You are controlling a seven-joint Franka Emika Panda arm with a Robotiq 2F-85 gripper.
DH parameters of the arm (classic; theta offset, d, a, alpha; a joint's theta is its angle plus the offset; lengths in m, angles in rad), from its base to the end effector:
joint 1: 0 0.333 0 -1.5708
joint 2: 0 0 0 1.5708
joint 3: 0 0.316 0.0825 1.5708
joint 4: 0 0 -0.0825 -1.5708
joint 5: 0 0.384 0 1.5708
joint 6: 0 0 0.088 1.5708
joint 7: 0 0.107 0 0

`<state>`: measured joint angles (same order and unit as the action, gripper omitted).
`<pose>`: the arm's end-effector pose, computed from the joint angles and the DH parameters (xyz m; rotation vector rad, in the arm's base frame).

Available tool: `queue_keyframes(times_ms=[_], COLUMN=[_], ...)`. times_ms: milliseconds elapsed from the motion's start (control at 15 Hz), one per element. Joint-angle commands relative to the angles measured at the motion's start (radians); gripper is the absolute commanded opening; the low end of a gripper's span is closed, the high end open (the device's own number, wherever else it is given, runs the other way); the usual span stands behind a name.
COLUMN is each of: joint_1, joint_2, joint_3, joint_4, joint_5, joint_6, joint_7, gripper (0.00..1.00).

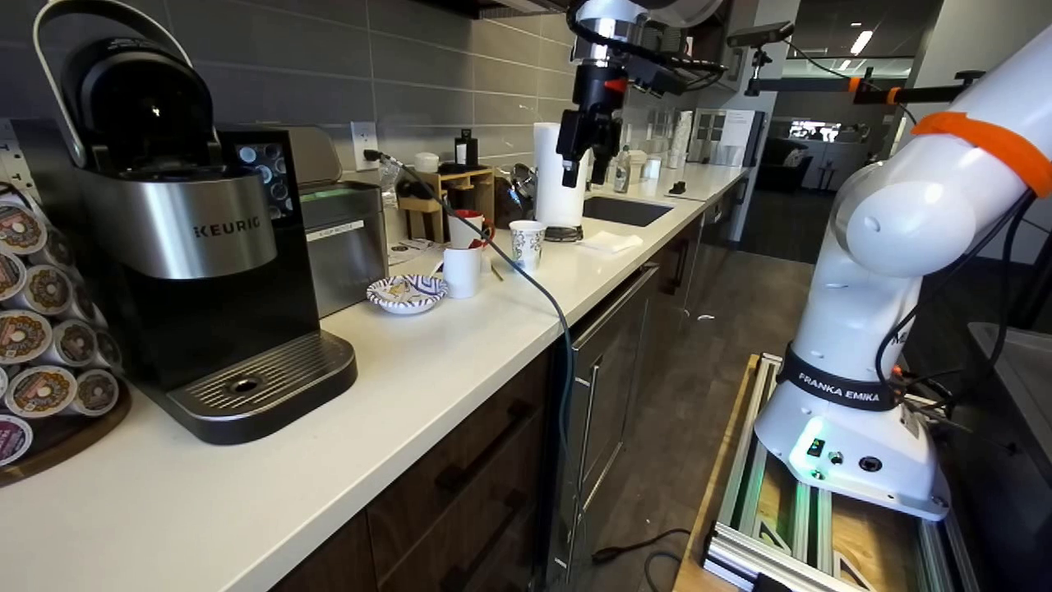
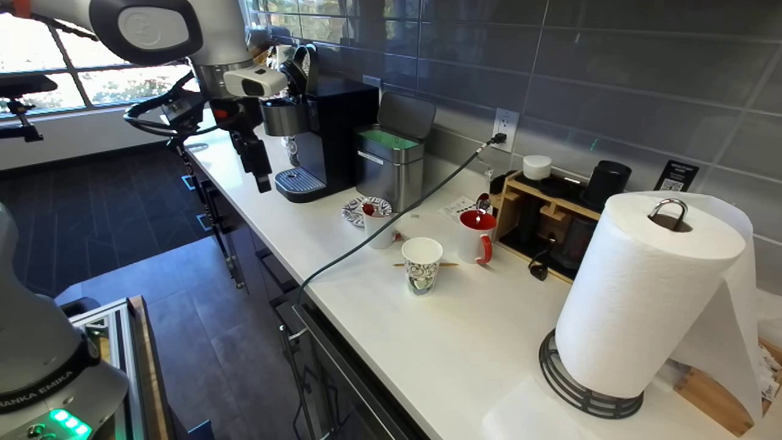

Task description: Pick up the coffee cup on the right.

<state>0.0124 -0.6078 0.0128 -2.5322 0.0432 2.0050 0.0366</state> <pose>0.3723 0.0122 0.4844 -3.1038 0.0465 -0.1236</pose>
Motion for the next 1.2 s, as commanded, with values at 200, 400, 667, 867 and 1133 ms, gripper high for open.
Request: queue_keyframes(times_ms=[200, 400, 667, 867, 1133], joint_1=[-0.124, -0.194, -0.233, -0.216, -0.212], joint_2=[0.181, 0.271, 0.386, 0.375, 0.394], joint_3=[-0.053, -0.077, -0.079, -0.097, -0.100], joint_4=[0.147, 0.231, 0.317, 0.301, 0.311], joint_5=[-0.021, -0.070, -0.112, -0.087, -0.087], joint_6=[0.154, 0.186, 0.300, 0.327, 0.335], joint_7=[0.138, 0.191, 0.317, 0.296, 0.298], gripper=[1.00, 1.00, 1.00, 1.00, 1.00])
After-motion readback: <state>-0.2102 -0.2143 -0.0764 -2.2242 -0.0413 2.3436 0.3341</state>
